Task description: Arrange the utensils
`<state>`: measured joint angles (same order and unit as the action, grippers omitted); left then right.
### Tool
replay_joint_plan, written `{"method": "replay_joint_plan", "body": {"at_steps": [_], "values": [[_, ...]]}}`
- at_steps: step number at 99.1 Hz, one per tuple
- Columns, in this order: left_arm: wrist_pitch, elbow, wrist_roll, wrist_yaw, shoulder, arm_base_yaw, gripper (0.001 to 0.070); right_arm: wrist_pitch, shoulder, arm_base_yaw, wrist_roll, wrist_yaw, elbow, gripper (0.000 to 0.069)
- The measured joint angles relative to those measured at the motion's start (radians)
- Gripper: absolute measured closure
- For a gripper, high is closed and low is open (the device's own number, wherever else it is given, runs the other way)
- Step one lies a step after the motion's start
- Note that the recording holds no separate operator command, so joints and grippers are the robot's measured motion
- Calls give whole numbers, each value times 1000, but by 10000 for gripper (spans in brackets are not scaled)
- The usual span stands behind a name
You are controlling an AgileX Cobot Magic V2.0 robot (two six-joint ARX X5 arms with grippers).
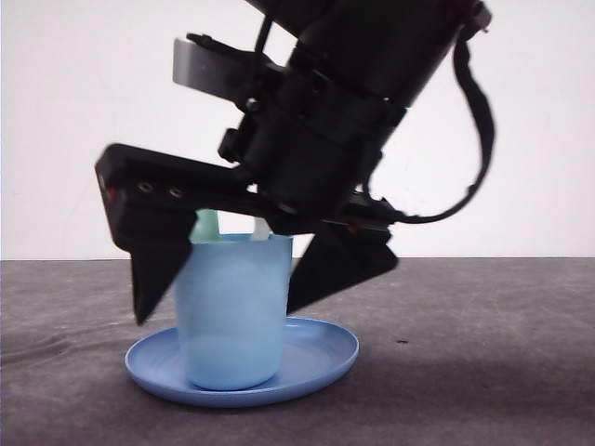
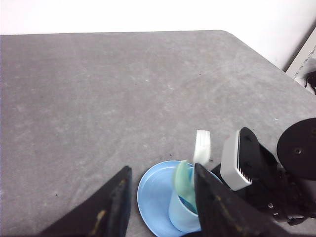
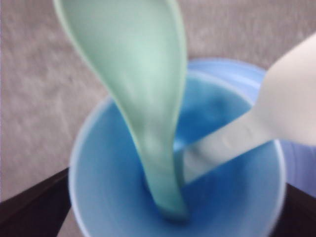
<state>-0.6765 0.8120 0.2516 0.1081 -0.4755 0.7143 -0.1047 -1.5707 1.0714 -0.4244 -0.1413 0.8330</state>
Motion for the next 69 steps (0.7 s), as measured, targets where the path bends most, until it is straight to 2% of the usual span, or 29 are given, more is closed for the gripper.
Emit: {"method": "replay_joint_plan", "body": {"at_steps": [29, 48, 69], "values": [[0, 0, 0, 0, 0, 0, 479, -177, 158, -1, 8, 11, 0, 13], [0, 0, 0, 0, 0, 0, 479, -326, 352, -1, 10, 5, 0, 13], [0, 0, 0, 0, 0, 0, 479, -348, 607, 0, 40, -154, 7, 13]]}}
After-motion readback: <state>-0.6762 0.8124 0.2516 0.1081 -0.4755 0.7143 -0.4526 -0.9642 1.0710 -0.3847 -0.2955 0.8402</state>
